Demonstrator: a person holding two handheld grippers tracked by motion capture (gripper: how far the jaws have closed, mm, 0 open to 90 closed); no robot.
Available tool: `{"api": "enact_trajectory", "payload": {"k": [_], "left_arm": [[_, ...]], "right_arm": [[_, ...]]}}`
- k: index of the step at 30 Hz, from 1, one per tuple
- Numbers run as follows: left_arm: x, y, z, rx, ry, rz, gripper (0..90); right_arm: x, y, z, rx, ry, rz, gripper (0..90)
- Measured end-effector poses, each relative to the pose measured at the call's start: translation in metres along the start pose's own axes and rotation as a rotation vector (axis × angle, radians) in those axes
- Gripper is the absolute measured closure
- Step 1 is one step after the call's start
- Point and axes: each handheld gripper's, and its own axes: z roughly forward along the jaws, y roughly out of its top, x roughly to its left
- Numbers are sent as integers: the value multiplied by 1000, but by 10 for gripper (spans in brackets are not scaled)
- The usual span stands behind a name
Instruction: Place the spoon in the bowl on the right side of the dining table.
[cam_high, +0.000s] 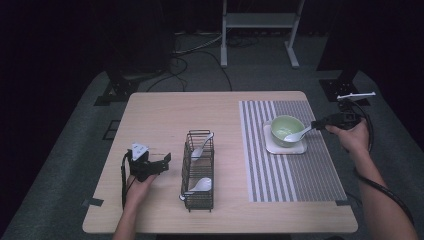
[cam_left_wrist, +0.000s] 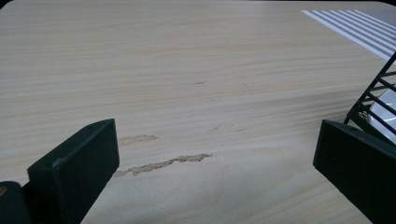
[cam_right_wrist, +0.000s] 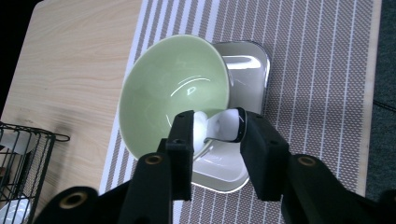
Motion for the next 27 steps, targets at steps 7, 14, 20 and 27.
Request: {"api": "enact_trajectory", "payload": {"k": [7,14,20,27], "left_arm": [[0,0,0,-2,-6,-2,0],[1,0,0,-3,-9,-5,0],[0,0,0,-1,-6,4,0],[0,0,0,-4,-6,-3,0]], "right_arm": [[-7,-7,1,0,-3,15,625],[-10,-8,0,-2,-6,22,617],[-9,-13,2,11,2,10,608],[-10,-18,4,21,12,-2,581]]}}
